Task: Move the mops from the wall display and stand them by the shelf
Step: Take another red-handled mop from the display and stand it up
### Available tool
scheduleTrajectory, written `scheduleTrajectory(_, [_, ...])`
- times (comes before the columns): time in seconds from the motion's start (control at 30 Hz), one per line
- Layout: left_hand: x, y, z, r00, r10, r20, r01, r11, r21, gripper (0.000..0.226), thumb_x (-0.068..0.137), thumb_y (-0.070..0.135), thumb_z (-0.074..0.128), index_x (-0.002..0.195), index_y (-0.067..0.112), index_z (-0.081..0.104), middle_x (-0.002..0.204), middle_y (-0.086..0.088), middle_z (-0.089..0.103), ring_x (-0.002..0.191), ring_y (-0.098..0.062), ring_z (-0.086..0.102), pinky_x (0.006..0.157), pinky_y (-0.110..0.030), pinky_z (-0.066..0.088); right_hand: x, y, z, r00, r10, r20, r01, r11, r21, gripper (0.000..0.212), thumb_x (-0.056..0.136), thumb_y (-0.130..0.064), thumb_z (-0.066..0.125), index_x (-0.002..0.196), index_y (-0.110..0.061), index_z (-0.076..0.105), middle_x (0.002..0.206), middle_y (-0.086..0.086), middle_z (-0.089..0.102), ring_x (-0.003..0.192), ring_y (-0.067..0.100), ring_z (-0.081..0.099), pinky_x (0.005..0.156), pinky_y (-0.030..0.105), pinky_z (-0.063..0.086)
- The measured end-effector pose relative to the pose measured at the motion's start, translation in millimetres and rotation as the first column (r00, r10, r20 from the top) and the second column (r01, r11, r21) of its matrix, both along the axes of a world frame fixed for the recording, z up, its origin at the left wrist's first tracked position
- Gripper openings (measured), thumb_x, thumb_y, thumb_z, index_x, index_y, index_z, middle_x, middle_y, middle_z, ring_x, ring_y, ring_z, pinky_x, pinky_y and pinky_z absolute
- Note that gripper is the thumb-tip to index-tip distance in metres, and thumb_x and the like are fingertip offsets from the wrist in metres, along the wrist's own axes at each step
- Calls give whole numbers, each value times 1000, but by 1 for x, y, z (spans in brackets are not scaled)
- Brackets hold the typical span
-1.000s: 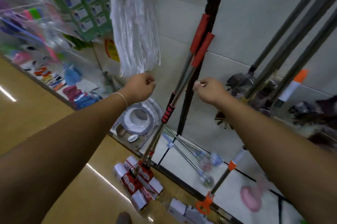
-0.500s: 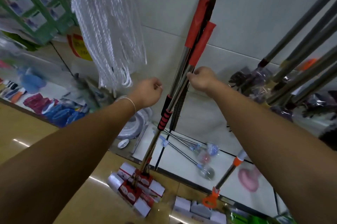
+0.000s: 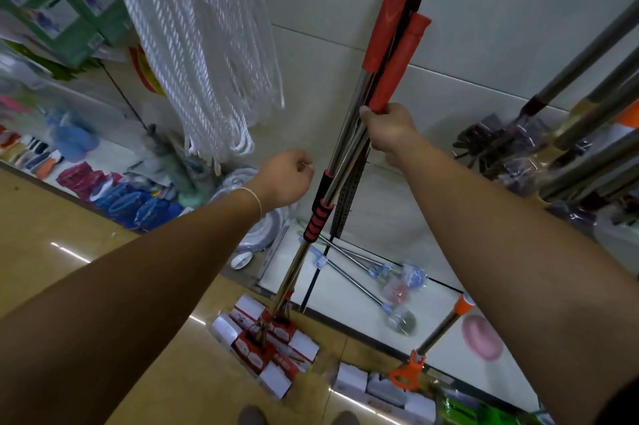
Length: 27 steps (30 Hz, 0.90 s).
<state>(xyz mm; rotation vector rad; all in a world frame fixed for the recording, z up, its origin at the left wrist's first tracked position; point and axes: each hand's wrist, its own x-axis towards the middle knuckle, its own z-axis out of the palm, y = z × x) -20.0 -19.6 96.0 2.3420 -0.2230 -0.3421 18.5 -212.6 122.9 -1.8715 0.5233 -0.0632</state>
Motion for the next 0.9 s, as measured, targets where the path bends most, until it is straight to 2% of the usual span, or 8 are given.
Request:
scheduleTrajectory(0.13, [-6, -10, 3, 1000, 2, -6, -2, 1000, 17, 24, 96, 20, 52, 116, 8, 60, 104, -10, 65, 94, -22, 58, 81, -24, 41, -17, 1, -2, 997, 60, 57, -56, 996, -66, 27, 95, -33, 60, 114, -14, 62, 92, -1, 62, 82, 16, 59, 75, 26, 46])
scheduleTrajectory(0.27, [-24, -10, -2, 997, 19, -76, -12, 995, 95, 33, 94, 25, 55, 123, 10, 57, 115, -10, 64, 102, -24, 60, 85, -26, 44, -46, 12, 7, 976, 199, 91, -172, 954, -244, 27, 94, -34, 61, 113, -16, 62, 83, -8, 57, 84, 17, 57, 76, 27, 45])
scheduleTrajectory(0.37, [-43, -5, -7, 990, 41, -138, -36, 999, 38, 42, 88, 28, 65, 125, 12, 55, 121, -7, 61, 107, -24, 60, 89, -31, 48, -71, 26, 16, 947, 292, 133, -230, 907, -352, 30, 92, -34, 63, 115, -15, 62, 87, -6, 59, 84, 17, 57, 75, 26, 43])
scheduleTrajectory(0.5, [-60, 2, 2, 989, 8, -151, -31, 988, -151, 25, 90, 22, 64, 114, 13, 60, 100, -1, 66, 95, -18, 63, 83, -30, 50, -93, 42, 26, 927, 333, 171, -251, 892, -377, 27, 91, -34, 64, 111, -15, 62, 92, -2, 61, 85, 18, 58, 74, 26, 43])
scheduleTrajectory(0.57, [-67, 6, 10, 995, -14, -100, -6, 981, -195, 14, 92, 21, 62, 105, 15, 62, 83, 6, 65, 80, -7, 61, 78, -23, 48, -102, 49, 30, 919, 353, 172, -269, 885, -380, 28, 91, -34, 63, 112, -15, 62, 94, -2, 62, 85, 16, 57, 73, 24, 40])
scheduleTrajectory(0.63, [-74, 11, 18, 996, -48, -75, 32, 980, -197, 5, 94, 21, 59, 97, 18, 62, 73, 13, 58, 68, 2, 54, 67, -16, 43, -112, 55, 36, 917, 363, 163, -282, 882, -378, 29, 91, -34, 64, 113, -15, 62, 95, -3, 62, 85, 15, 57, 74, 23, 41])
scheduleTrajectory(0.73, [-84, 21, 25, 993, -96, -69, 83, 982, -168, 12, 94, 24, 60, 82, 24, 60, 65, 13, 53, 62, -1, 49, 64, -21, 39, -129, 64, 44, 926, 354, 135, -287, 888, -360, 29, 91, -35, 65, 113, -17, 63, 95, -3, 63, 85, 15, 58, 73, 23, 41])
scheduleTrajectory(0.9, [-104, 39, 30, 976, -216, -23, 213, 973, -92, 12, 94, 28, 58, 84, 23, 56, 68, 14, 54, 65, 0, 50, 61, -15, 37, -161, 82, 48, 944, 299, 143, -227, 897, -378, 14, 89, -33, 67, 96, -25, 58, 88, -4, 63, 82, 18, 61, 72, 26, 45])
